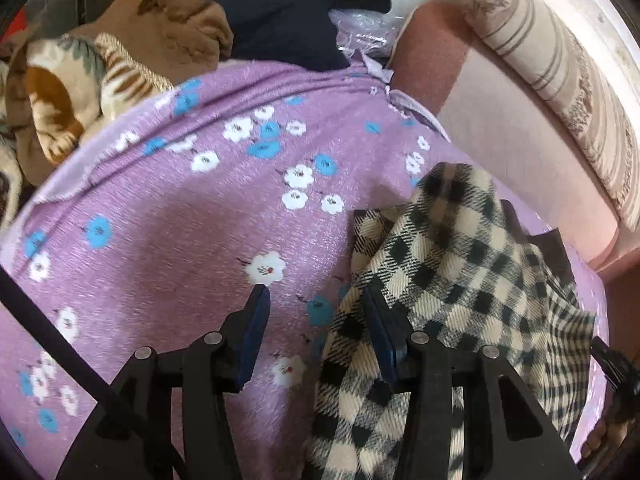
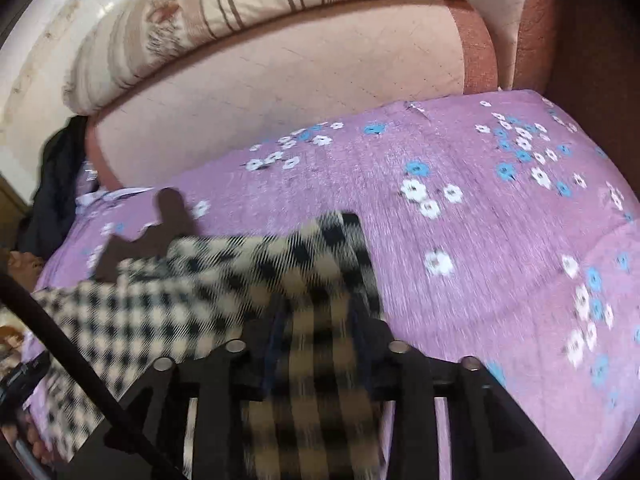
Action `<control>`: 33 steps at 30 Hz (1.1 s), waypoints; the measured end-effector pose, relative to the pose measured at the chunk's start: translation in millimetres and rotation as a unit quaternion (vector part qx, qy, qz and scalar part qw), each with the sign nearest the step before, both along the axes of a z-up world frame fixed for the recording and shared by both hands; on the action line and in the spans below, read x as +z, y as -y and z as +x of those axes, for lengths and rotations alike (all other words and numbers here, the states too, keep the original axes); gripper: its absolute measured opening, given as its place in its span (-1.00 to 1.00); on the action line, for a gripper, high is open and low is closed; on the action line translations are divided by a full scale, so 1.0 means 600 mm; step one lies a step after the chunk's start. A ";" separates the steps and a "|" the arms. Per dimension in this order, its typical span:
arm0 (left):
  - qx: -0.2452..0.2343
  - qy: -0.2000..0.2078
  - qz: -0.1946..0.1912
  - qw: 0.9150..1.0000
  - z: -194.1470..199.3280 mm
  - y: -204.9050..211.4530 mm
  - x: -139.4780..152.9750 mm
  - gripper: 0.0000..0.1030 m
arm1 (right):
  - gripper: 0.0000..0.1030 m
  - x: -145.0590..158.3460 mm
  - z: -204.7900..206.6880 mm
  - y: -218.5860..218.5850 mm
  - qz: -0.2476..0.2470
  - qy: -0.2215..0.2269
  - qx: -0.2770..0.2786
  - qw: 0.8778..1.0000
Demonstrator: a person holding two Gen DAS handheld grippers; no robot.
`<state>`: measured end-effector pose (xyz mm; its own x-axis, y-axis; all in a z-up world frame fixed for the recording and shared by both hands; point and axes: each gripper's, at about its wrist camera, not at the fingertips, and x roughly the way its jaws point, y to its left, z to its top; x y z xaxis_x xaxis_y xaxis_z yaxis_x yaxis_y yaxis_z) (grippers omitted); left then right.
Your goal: Fold large clothes
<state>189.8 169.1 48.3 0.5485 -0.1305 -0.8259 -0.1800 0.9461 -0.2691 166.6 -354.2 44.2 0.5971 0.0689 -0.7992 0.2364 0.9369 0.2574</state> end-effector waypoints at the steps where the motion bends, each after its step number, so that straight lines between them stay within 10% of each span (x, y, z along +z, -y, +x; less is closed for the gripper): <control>1: -0.010 0.003 -0.002 1.000 -0.007 0.001 0.006 -0.01 | -0.05 0.003 -0.016 0.002 0.012 0.002 0.009 1.000; 9: -0.135 -0.028 -0.030 0.990 -0.082 0.019 -0.001 0.19 | 0.05 -0.043 -0.182 0.020 0.100 -0.028 0.045 0.994; 16: -0.231 -0.051 0.025 0.971 -0.139 0.053 -0.037 0.16 | 0.10 -0.084 -0.229 0.005 0.107 -0.048 0.063 0.991; 18: -0.232 -0.048 0.009 0.971 -0.138 0.052 -0.041 -0.60 | -0.33 -0.083 -0.231 -0.011 0.121 -0.046 0.096 0.987; 19: -0.225 -0.051 -0.004 0.973 -0.134 0.046 -0.038 -0.70 | -0.76 -0.081 -0.232 -0.015 0.118 -0.045 0.100 0.987; 21: -0.207 -0.038 -0.001 0.978 -0.134 0.035 -0.020 -0.87 | -0.80 -0.074 -0.233 -0.011 0.124 -0.037 0.105 0.986; 33: -0.197 -0.027 0.098 0.975 -0.160 0.038 -0.002 -0.87 | -0.84 -0.086 -0.241 0.026 0.132 -0.048 0.090 0.986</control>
<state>93.6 146.3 47.0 0.4427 -0.1594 -0.8824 0.1983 0.9771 -0.0770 21.8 -370.0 -7.5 0.4792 0.3794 -0.7915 0.1082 0.8693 0.4822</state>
